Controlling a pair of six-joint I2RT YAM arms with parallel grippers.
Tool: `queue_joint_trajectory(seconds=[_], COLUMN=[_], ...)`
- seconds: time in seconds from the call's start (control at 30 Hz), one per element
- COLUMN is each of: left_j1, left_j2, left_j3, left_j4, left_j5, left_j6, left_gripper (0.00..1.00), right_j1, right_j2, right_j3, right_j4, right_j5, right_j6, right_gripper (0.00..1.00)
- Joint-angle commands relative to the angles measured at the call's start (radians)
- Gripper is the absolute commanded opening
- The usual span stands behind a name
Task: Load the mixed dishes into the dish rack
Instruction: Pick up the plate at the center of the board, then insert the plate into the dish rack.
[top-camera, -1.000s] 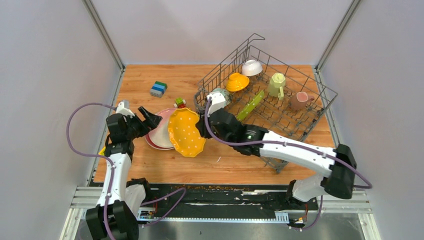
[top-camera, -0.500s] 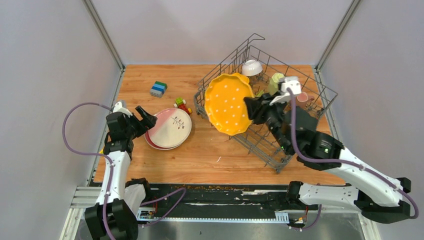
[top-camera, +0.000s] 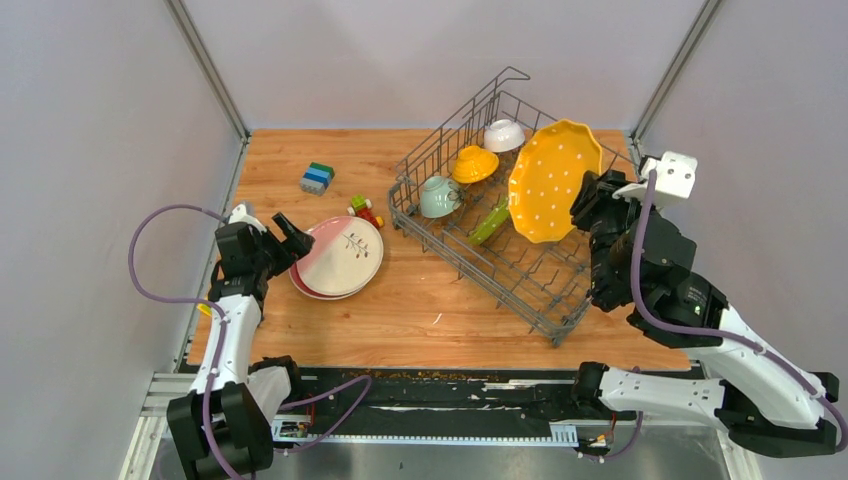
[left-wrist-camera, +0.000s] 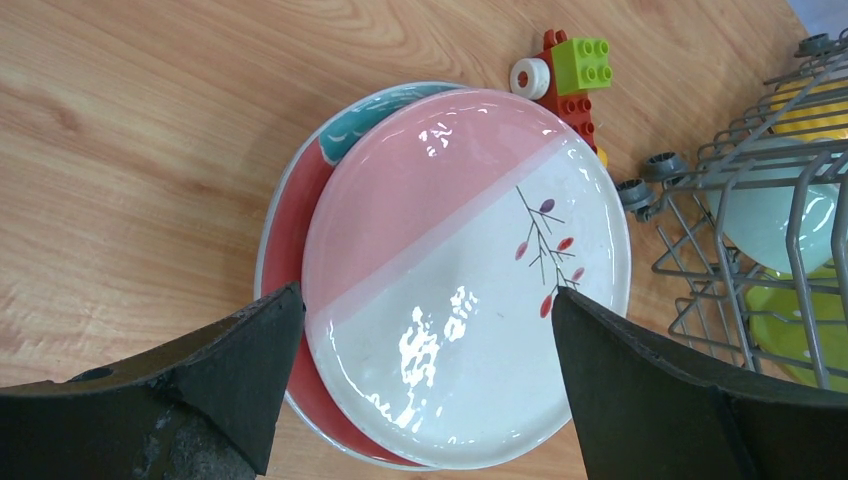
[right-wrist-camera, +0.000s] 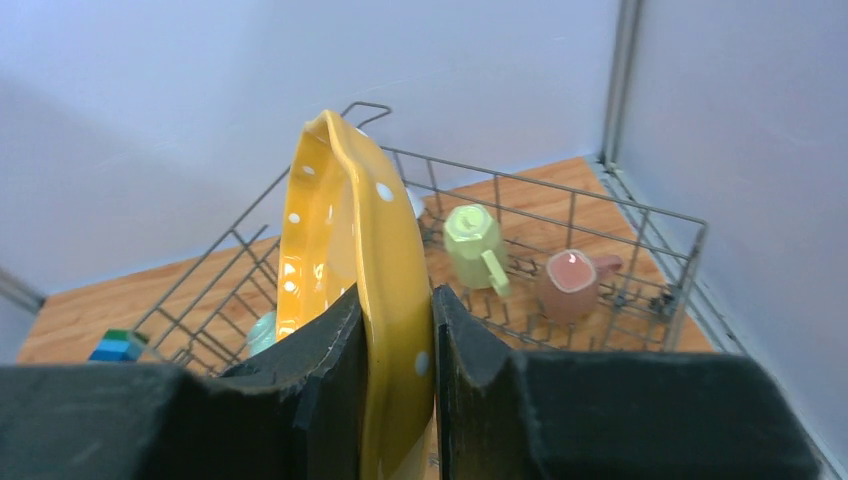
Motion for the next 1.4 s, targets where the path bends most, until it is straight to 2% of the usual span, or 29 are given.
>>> queue_joint_trajectory(seconds=[0.0, 0.13, 0.47, 0.73, 1.0, 1.2, 1.37], left_j1=[0.003, 0.003, 0.003, 0.003, 0.003, 0.003, 0.003], left_j2=[0.006, 0.017, 0.043, 0.082, 0.126, 0.142, 0.155], left_j3=[0.047, 0.052, 0.054, 0.064, 0.074, 0.075, 0.075], left_j4=[0.027, 0.024, 0.017, 0.02, 0.036, 0.042, 0.053], left_j5=[-0.007, -0.006, -0.003, -0.003, 0.017, 0.02, 0.031], left_j6=[0.017, 0.024, 0.034, 0.041, 0.039, 0.042, 0.039], left_gripper=[1.0, 1.0, 1.0, 1.0, 1.0, 1.0, 1.0], right_j1=[-0.021, -0.066, -0.273, -0.299, -0.308, -0.32, -0.334], right_j2=[-0.036, -0.044, 0.049, 0.162, 0.276, 0.314, 0.321], right_j3=[-0.036, -0.107, -0.224, -0.251, -0.26, -0.303, -0.33], right_j4=[0.115, 0.116, 0.126, 0.127, 0.169, 0.352, 0.399], right_j5=[0.177, 0.236, 0.167, 0.198, 0.234, 0.29, 0.294], right_j6=[0.028, 0.094, 0.224, 0.334, 0.331, 0.183, 0.135], right_gripper=[0.0, 0.0, 0.0, 0.0, 0.0, 0.0, 0.0])
